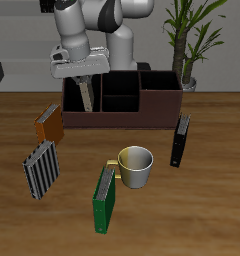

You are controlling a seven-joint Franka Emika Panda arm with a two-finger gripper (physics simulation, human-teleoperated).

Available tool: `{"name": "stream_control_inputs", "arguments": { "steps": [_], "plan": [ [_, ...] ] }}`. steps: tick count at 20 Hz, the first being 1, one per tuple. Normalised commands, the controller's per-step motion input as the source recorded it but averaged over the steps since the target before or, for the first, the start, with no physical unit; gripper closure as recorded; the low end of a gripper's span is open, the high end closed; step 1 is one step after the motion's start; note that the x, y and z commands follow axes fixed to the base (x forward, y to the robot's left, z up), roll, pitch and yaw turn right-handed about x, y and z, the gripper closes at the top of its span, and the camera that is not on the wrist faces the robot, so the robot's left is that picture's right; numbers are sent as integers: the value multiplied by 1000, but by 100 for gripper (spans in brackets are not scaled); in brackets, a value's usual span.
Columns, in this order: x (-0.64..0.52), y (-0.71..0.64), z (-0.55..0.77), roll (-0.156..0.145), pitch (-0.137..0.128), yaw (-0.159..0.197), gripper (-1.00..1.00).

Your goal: Place the yellow book into the back desk caddy's left compartment

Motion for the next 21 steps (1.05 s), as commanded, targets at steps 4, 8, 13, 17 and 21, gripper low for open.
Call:
{"name": "stream_control_inputs", "arguments": {
  "steps": [4,8,13,17,21],
  "plan": [
    [109,-64,-364,-16,48,21,100],
    [102,-38,-133,0,19,-6,100],
    [77,4,-82,-1,29,-7,-100],
    [58,-29,34,10,10,-16,-100],
    [58,-28,102,-8,-19,-17,-100]
  ]
}}
